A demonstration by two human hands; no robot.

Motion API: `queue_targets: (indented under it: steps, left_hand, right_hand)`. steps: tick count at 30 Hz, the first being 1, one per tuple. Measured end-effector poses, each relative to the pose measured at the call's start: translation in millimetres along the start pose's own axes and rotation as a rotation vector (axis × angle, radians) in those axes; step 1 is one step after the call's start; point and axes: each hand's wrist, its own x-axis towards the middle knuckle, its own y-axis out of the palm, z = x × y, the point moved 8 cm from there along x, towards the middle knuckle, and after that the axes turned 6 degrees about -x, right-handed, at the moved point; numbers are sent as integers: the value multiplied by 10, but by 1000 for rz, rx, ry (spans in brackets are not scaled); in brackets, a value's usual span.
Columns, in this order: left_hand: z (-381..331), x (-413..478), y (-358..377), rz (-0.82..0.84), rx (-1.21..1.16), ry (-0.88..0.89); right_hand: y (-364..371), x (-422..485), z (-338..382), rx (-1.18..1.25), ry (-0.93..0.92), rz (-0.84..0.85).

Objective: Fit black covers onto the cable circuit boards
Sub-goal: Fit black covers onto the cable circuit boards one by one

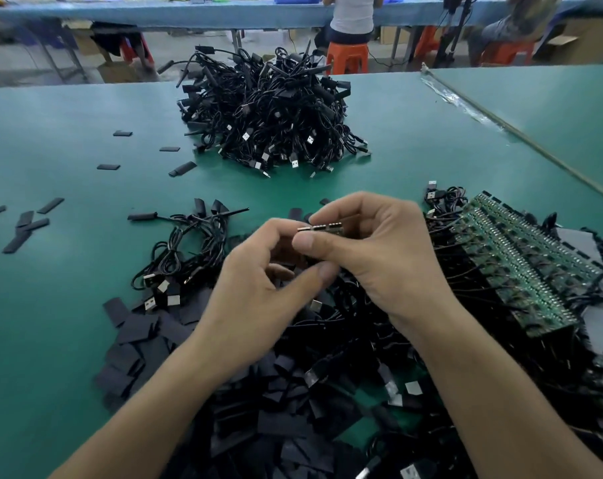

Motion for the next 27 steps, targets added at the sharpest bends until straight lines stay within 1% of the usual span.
queue_targets:
  steps: [2,4,7,10,12,18,22,25,27]
  left_hand:
    - [0,7,-49,-47,-42,23]
    - [17,14,-100,-81,-2,44]
    - [80,19,-127,-102,-18,12]
    - [81,23,-164,-134,-52,-7]
    - [87,32,-183,-146,-95,-24]
    - [71,48,-185,-100,-206,-45]
    - [40,56,-203,-69,-266,-13]
    - [84,38,-190,-47,-406,-49]
    - [103,42,-215,-74,-409,-59]
  right_hand:
    - [39,-8,-13,70,24,33]
    - [39,-1,-22,121,47,64]
    - [54,11,-55,115,71,136]
    - [53,21,-118,95,100,116]
    - [86,15,-115,115,88,132]
    - [189,-16,-79,246,47,200]
    - [275,-38,-114,375,98,247]
    - [362,-62,-123,520,149,290]
    - [343,-59,-107,485,142,262]
